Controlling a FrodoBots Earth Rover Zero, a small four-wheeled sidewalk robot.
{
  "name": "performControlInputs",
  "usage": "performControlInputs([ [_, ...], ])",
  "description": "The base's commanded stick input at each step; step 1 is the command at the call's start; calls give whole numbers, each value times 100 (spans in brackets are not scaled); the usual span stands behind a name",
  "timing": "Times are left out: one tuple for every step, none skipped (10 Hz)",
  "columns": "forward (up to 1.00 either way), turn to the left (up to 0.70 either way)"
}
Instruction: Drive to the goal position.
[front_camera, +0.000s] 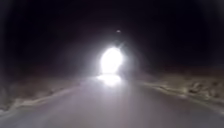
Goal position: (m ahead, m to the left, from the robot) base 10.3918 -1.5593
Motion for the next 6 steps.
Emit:
performControlInputs([
  [100,8],
  [100,8],
  [100,7],
  [100,7],
  [100,5],
  [100,4],
])
